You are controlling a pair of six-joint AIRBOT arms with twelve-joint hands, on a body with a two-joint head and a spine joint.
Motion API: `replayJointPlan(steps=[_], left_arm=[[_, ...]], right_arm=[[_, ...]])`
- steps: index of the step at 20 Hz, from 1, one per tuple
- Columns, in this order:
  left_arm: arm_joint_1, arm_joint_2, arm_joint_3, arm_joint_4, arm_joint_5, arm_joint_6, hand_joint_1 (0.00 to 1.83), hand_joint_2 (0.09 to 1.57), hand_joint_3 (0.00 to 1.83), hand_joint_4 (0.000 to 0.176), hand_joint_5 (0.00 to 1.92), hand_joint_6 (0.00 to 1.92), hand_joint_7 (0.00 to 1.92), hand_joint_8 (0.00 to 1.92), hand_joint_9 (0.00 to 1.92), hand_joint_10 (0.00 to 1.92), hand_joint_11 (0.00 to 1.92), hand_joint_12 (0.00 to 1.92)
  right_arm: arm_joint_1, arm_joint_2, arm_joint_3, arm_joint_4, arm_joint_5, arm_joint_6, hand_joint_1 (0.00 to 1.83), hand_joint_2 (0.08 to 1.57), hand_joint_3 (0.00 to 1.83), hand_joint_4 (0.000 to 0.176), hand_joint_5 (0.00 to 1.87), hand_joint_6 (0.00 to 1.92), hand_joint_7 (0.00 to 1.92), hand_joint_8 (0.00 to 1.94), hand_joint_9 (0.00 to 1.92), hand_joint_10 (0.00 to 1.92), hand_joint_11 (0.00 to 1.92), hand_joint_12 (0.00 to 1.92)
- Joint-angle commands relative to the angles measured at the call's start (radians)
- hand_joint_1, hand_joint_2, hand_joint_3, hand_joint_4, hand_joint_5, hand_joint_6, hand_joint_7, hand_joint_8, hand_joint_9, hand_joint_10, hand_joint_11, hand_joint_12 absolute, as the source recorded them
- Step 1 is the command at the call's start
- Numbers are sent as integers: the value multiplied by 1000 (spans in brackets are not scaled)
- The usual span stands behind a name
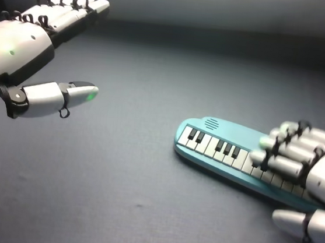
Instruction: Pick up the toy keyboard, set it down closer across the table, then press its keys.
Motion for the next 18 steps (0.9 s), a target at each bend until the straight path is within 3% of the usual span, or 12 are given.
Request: replayJointPlan(steps=[1,2,3,4,5,6,7,9,13,14,16,18], left_arm=[[-10,6,1,7,-134,-2,624,1253,0,50,49,5,0,0,0,0,0,0],[-10,5,1,7,-134,-2,624,1253,0,50,49,5,0,0,0,0,0,0],[-10,4,2,7,-134,-2,619,1249,0,31,61,7,0,0,0,0,0,0],[-10,4,2,7,-136,-3,619,1249,0,31,61,7,0,0,0,0,0,0],[-9,4,1,7,-139,-3,613,1252,0,9,69,7,0,0,0,0,0,0],[-9,4,1,7,-140,-4,616,1254,0,7,71,7,0,0,0,0,0,0],[-9,5,2,6,-140,-4,619,1254,0,1,75,8,0,0,0,0,0,0],[-8,6,1,5,-145,-5,614,1252,0,0,73,5,0,0,0,0,0,0],[9,10,-6,-7,-173,-9,634,1250,0,7,71,2,0,0,0,0,0,0],[17,16,-13,-13,-191,-9,701,1259,1,11,68,0,0,0,0,0,0,0],[39,25,-27,-35,-246,-9,590,1280,10,9,12,0,0,0,0,0,0,0],[75,36,-48,-68,-332,-12,619,1309,15,0,0,0,0,0,0,0,0,0]], right_arm=[[5,-3,12,7,84,-1,1,1368,2,0,164,27,0,0,0,0,0,0],[2,-10,18,8,69,-1,1,1368,2,0,164,27,0,0,0,0,0,0],[2,-13,20,8,63,-1,0,1343,0,11,214,44,0,0,0,0,0,0],[2,-13,20,8,63,-1,0,1343,0,11,214,44,0,0,0,0,0,0],[2,-12,18,8,73,-1,0,1331,0,14,296,28,0,0,0,0,0,0],[2,-6,13,9,89,-1,0,1342,6,0,312,32,0,0,0,0,0,0],[3,13,2,9,118,-1,0,1349,8,0,240,6,0,0,0,0,0,0],[3,84,-48,14,240,3,0,1348,5,0,91,0,0,0,0,0,0,0],[-16,141,-88,24,390,48,0,1350,5,0,6,0,0,0,0,0,0,0],[-31,152,-98,35,446,67,0,1344,1,33,0,0,0,0,0,0,0,0],[-66,177,-109,61,549,103,35,1370,9,27,0,0,0,0,0,0,0,0],[-121,200,-112,95,690,169,51,1378,8,73,0,0,0,0,0,0,0,0]])
